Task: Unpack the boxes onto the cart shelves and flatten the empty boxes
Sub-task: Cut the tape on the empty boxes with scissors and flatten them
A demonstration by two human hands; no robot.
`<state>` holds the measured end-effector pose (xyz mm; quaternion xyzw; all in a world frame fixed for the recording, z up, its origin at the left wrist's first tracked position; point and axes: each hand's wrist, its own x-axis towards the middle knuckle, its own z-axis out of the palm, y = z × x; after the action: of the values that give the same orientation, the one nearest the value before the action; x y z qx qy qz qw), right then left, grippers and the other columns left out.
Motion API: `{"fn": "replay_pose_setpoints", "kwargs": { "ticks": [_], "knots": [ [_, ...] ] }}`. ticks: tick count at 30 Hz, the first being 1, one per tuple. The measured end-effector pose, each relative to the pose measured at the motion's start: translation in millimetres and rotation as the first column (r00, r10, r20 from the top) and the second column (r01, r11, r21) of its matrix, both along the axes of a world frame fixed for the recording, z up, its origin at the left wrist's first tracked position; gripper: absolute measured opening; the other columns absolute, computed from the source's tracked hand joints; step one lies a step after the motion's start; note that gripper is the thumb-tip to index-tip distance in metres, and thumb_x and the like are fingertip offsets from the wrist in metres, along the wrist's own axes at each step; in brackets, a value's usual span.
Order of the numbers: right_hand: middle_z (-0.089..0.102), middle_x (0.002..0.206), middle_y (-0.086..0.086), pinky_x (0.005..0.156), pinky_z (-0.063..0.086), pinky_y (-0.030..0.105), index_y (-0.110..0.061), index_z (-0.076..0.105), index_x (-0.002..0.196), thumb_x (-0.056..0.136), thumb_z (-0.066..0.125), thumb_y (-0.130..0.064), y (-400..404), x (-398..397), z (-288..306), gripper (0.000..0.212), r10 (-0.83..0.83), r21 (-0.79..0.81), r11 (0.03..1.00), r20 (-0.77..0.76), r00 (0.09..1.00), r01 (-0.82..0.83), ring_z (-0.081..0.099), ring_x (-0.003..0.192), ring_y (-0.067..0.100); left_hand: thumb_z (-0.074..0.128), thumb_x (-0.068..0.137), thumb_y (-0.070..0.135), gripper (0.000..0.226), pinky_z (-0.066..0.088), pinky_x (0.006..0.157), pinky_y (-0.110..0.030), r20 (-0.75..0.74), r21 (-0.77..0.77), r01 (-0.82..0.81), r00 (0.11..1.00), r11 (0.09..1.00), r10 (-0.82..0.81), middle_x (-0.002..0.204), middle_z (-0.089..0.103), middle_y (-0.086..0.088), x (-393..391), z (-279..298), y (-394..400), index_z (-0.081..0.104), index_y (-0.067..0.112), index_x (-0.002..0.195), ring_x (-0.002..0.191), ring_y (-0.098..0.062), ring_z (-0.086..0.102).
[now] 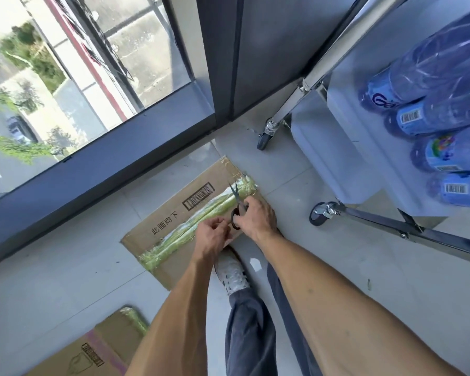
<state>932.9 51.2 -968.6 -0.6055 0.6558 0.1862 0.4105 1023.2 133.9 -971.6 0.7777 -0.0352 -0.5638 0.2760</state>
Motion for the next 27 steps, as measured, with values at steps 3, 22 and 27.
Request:
{"fn": "replay_pose_setpoints", "kwargs": {
  "ticks": [3, 22, 27],
  "knots": [
    [0.067, 0.097, 0.01, 0.069, 0.04, 0.031, -0.016, 0.052, 0.114, 0.09, 0.064, -0.022, 4, -6, -3, 0.028, 0.088, -0.185, 0.977, -0.122, 0.989, -0.11, 0.064, 0.093, 0.029, 0.051, 0.096, 0.01, 0.026, 0.057, 0.083, -0.035, 0.301, 0.137, 0.4, 0.855, 0.906, -0.423, 0.114, 0.068, -0.006, 14, -4, -2, 0.069, 0.009, 0.115, 0.087, -0.018, 0.066],
    [0.05, 0.106, 0.008, 0.083, 0.032, 0.038, -0.021, 0.049, 0.122, 0.088, 0.051, -0.012, 5, -42, -58, 0.036, 0.209, -0.339, 0.901, -0.208, 0.956, -0.271, 0.05, 0.096, 0.027, 0.072, 0.07, 0.069, 0.127, 0.033, 0.108, -0.053, 0.48, 0.563, 0.755, 0.03, 0.335, -0.877, 0.159, -0.009, -0.03, 69, -76, -57, -0.007, 0.015, 0.155, 0.148, -0.043, 0.009],
    [0.05, 0.108, 0.01, 0.084, 0.032, 0.039, -0.019, 0.047, 0.128, 0.091, 0.047, -0.014, 4, -38, -54, 0.037, 0.254, -0.338, 0.888, -0.206, 0.945, -0.312, 0.05, 0.096, 0.027, 0.076, 0.076, 0.039, 0.11, 0.05, 0.092, -0.047, 0.501, 0.464, 0.85, -0.02, 0.249, -0.865, 0.155, 0.005, -0.026, 53, -76, -56, -0.002, 0.035, 0.153, 0.131, -0.037, 0.03]
  ]
}}
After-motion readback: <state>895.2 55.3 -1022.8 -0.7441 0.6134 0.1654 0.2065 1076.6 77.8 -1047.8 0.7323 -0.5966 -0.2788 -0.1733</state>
